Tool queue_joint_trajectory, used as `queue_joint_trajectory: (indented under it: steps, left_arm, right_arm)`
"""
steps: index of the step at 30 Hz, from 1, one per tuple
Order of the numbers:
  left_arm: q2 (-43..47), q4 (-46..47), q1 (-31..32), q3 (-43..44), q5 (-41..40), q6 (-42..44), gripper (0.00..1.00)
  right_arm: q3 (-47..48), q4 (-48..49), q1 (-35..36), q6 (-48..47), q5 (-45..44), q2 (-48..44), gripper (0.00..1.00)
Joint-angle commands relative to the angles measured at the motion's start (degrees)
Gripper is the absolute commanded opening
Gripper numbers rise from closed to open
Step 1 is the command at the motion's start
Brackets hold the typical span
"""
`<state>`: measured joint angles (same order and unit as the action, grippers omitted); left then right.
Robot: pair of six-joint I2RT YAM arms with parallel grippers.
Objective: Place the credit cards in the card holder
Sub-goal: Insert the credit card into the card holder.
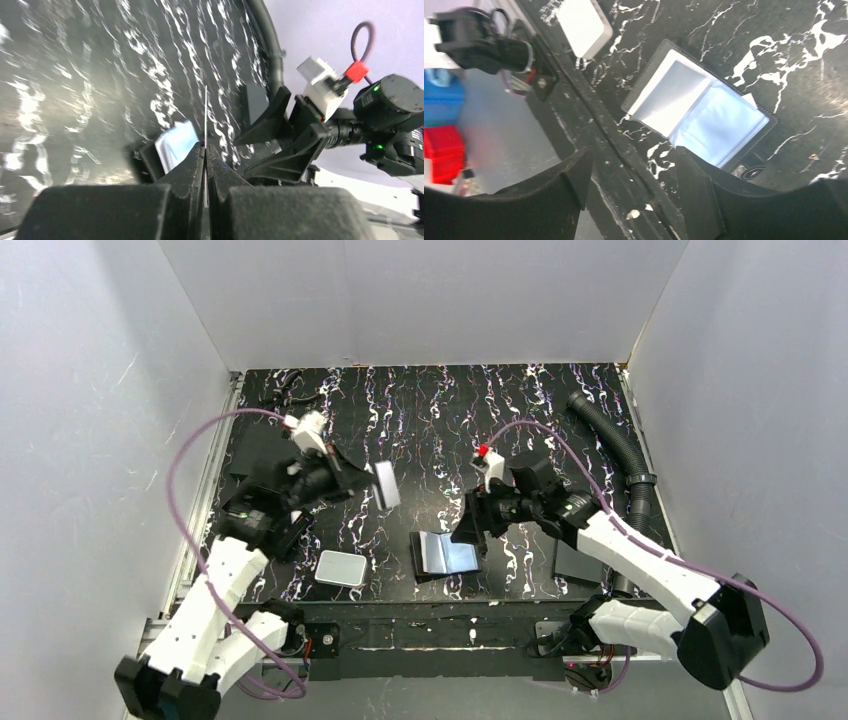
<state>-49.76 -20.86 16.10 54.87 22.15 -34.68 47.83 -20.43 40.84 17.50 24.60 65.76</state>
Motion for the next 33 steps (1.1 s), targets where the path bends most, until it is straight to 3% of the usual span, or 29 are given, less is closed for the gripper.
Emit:
queue_joint_trajectory:
  steps: [1, 4, 6, 12, 15, 19, 25, 27, 29, 30, 33]
  left_arm:
    - [-0.85, 26.53, 10.29, -12.96, 2.84, -19.63, 0.00]
    - [-2.96, 36.74, 17.71, -18.69, 0.69, -22.58, 0.00]
    - [-4.57, 40.61, 21.94, -19.90, -1.38, -23.34, 0.00]
    - [-9.12, 46.97, 28.61, -21.01, -4.22, -25.49, 0.00]
    - [-10.09, 48.08, 29.68, -20.87, -3.86, -25.45, 0.00]
    - [-9.20, 48.31, 29.87, -21.97, -4.81, -25.27, 0.00]
    - [-7.57, 48.36, 29.71, -22.98, -4.34, -25.07, 0.00]
    - [-8.01, 48.27, 29.65, -22.70, -3.32, -25.42, 0.00]
    - [-9.52, 48.29, 29.68, -21.61, -1.76, -26.18, 0.00]
    - [-10.47, 48.31, 29.70, -21.00, -0.65, -26.72, 0.02]
    - [-12.82, 48.33, 30.08, -19.64, -0.09, -29.31, 0.28]
  right_arm:
    - [-8.37, 11.94, -5.39, 10.68, 14.78, -5.70, 0.68]
    - [-15.80, 30.96, -9.14, 26.93, 21.60, -8.91, 0.70]
    - [-18.53, 39.75, -9.95, 32.93, 23.39, -8.08, 0.72]
    - [-22.11, 51.52, -10.08, 41.12, 23.83, -5.92, 0.66]
    - [-23.71, 57.13, -10.08, 44.97, 23.42, -5.94, 0.49]
    - [-25.95, 62.99, -10.23, 50.05, 22.37, -6.90, 0.34]
    - [-26.93, 64.19, -12.14, 51.58, 22.06, -10.03, 0.30]
    - [-26.64, 65.17, -12.97, 52.27, 22.81, -10.09, 0.21]
    - [-26.21, 65.80, -13.15, 52.83, 23.26, -9.55, 0.01]
    - [-26.06, 66.26, -13.15, 53.27, 23.48, -9.20, 0.01]
    - [-26.53, 68.89, -13.15, 54.94, 23.67, -8.63, 0.01]
